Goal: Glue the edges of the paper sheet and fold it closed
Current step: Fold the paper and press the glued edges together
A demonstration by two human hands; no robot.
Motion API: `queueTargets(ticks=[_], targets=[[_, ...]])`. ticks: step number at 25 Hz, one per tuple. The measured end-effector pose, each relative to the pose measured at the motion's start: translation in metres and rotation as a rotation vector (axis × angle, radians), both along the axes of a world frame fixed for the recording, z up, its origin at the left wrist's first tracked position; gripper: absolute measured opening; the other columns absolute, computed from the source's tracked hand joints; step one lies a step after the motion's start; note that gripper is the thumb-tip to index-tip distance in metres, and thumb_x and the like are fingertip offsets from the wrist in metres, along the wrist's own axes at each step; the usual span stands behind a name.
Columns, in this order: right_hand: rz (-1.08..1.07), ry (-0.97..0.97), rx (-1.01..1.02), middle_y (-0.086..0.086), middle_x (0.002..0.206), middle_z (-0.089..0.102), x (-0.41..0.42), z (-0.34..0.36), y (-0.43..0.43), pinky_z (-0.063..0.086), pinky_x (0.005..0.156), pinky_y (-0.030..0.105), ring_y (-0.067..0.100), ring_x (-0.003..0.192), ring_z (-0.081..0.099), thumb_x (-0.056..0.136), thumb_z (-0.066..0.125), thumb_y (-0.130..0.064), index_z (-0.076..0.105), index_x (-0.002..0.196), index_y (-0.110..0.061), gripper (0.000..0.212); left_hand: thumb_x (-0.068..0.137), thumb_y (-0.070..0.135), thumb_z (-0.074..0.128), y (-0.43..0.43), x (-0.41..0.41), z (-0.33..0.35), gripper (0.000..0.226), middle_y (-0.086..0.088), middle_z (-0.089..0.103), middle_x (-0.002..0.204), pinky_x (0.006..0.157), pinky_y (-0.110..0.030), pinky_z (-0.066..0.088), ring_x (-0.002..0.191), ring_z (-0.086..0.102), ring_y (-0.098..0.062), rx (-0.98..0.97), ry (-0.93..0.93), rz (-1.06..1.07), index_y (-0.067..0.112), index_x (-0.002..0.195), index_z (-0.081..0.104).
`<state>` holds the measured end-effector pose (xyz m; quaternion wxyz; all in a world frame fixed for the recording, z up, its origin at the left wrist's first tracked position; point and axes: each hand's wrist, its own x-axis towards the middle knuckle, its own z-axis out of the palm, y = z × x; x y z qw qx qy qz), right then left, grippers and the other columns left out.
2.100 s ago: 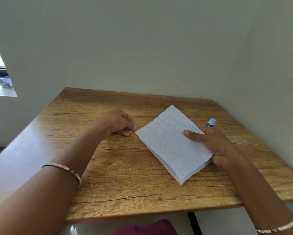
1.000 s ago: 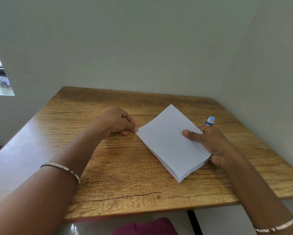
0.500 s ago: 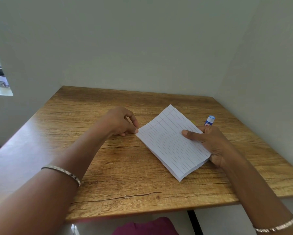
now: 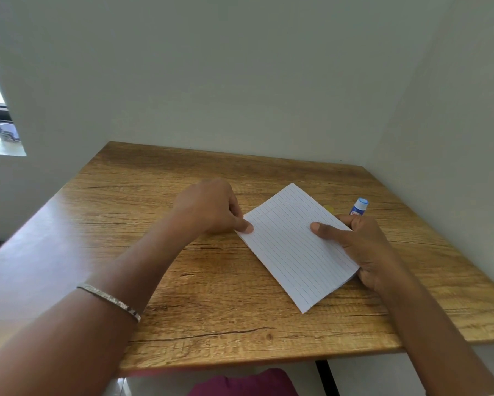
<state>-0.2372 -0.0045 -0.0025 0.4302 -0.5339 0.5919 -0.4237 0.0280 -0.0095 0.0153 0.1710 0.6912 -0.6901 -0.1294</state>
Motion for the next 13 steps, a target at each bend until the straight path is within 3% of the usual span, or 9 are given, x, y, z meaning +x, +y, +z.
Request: queueTargets(ticks=[4, 9, 13], targets=[[-0.028, 0.07, -0.107, 0.001, 0.098, 0.074, 0.001, -0.001, 0.001, 0.058, 0.085, 0.051, 0.025, 0.093, 0.07, 0.076, 0.086, -0.031, 0.072, 0.102, -0.021, 0.031, 0.058, 0.066, 0.082, 0.003, -0.006, 0.0, 0.044, 0.019, 0.069, 0.085, 0.07, -0.035, 0.059, 0.084, 0.065, -0.009, -0.066, -0.136, 0.01, 0.033, 0.087, 0.078], [-0.026, 0.165, -0.215, -0.01, 0.097, 0.068, 0.0, -0.001, 0.0, 0.052, 0.077, 0.038, 0.014, 0.094, 0.064, 0.085, 0.078, -0.032, 0.067, 0.092, -0.034, 0.013, 0.063, 0.065, 0.08, 0.008, -0.012, 0.001, 0.044, 0.017, 0.071, 0.09, 0.06, -0.03, 0.05, 0.086, 0.066, -0.011, -0.114, -0.215, -0.005, 0.032, 0.092, 0.078], [-0.038, 0.069, -0.137, -0.001, 0.106, 0.069, -0.002, -0.003, -0.003, 0.053, 0.094, 0.056, 0.024, 0.104, 0.065, 0.091, 0.072, -0.032, 0.071, 0.105, -0.026, 0.015, 0.064, 0.066, 0.078, 0.009, -0.013, 0.001, 0.045, 0.016, 0.07, 0.09, 0.065, -0.033, 0.055, 0.086, 0.066, -0.012, -0.118, -0.235, -0.007, 0.033, 0.093, 0.078]])
